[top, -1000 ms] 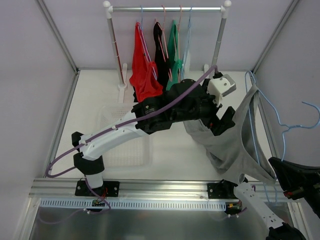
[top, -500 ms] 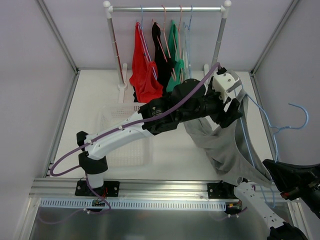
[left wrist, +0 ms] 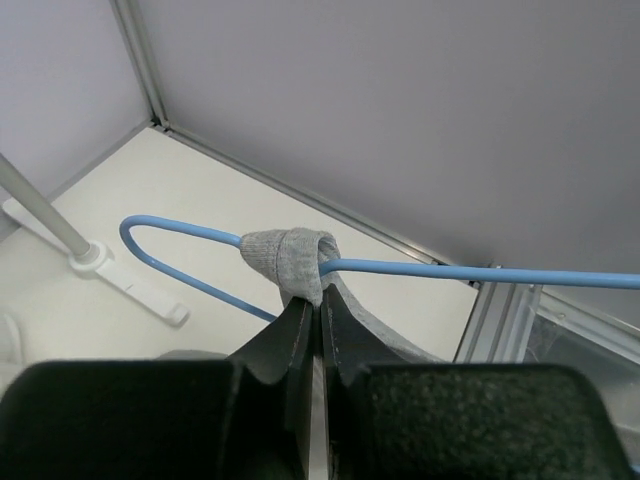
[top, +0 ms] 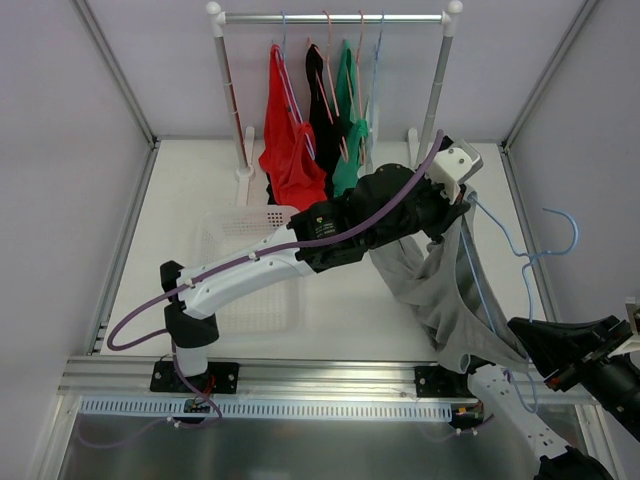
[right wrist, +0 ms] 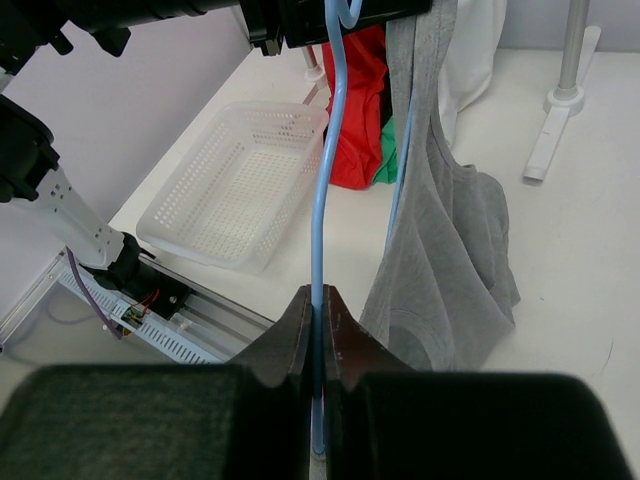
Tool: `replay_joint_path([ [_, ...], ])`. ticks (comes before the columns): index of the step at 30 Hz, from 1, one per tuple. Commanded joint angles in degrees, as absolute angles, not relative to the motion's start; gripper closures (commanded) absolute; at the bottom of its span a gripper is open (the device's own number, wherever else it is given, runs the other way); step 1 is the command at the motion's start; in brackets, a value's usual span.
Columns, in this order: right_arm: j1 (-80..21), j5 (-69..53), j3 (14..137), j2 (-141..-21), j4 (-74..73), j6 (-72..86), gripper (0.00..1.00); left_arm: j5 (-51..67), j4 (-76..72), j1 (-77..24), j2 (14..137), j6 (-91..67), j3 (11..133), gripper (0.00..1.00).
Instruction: Remove the tank top from the hanger
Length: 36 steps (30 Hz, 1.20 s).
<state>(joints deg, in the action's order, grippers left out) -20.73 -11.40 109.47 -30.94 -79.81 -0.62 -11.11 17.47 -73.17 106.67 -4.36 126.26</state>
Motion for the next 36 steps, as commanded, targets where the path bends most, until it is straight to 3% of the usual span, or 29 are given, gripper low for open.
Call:
replay_joint_path([
  [1, -21.0, -12.0, 108.5, -30.3, -82.4, -0.9, 1.0, -14.4, 14.0, -73.6, 102.3, -2.9, 124.8, 1.0],
  [5, -21.0, -12.7, 108.4, -30.1, -81.8, -1.0, 1.0, -14.5, 13.8, -73.6, 101.6, -2.0, 123.9, 0.8],
  [7, -21.1, -13.0, 108.6, -30.1, -81.7, -0.9, 1.0, -14.1, 13.8, -73.6, 101.7, -1.8, 124.0, 0.87],
  [8, -21.0, -13.2, 108.7, -30.3, -81.7, -0.9, 1.0, -14.1, 13.8, -73.6, 101.8, -1.8, 123.9, 1.0],
  [10, -21.0, -13.6, 109.0, -30.4, -81.7, -0.8, 1.0, -14.2, 13.7, -73.6, 102.1, -1.8, 124.1, 1.0],
  [12, -21.1, -14.0, 109.2, -30.4, -81.7, -0.8, 1.0, -14.0, 13.6, -73.6, 102.3, -1.8, 124.1, 0.91],
  [19, -21.1, -13.3, 109.3, -30.2, -81.7, -1.2, 1.0, -14.2, 13.6, -73.6, 101.6, -1.7, 122.8, 0.97],
  [22, -21.0, -13.2, 109.0, -30.2, -81.7, -1.4, 1.0, -13.6, 13.6, -73.6, 100.8, -1.7, 121.7, 0.7],
  [23, -21.0, -13.3, 108.8, -30.2, -81.7, -1.3, 1.0, -13.4, 13.5, -73.6, 100.6, -1.6, 121.6, 0.68],
  [24, -21.1, -13.3, 108.8, -30.3, -81.7, -1.3, 1.0, -13.4, 13.4, -73.6, 100.7, -1.7, 121.6, 0.7],
  [26, -21.1, -13.4, 109.1, -30.5, -81.7, -1.3, 1.0, -13.8, 13.4, -73.6, 100.8, -1.7, 121.5, 0.86],
  [27, -21.1, -13.1, 109.1, -30.4, -81.7, -1.4, 1.0, -13.7, 13.4, -73.6, 100.9, -1.7, 121.5, 0.86],
  [32, -21.3, -12.3, 109.0, -30.4, -81.7, -1.5, 1.0, -13.0, 13.4, -73.6, 100.1, -1.8, 120.5, 0.7],
  [36, -21.4, -11.2, 108.5, -30.6, -81.7, -1.7, 1.0, -12.7, 13.2, -73.6, 99.1, -2.0, 119.0, 0.71],
])
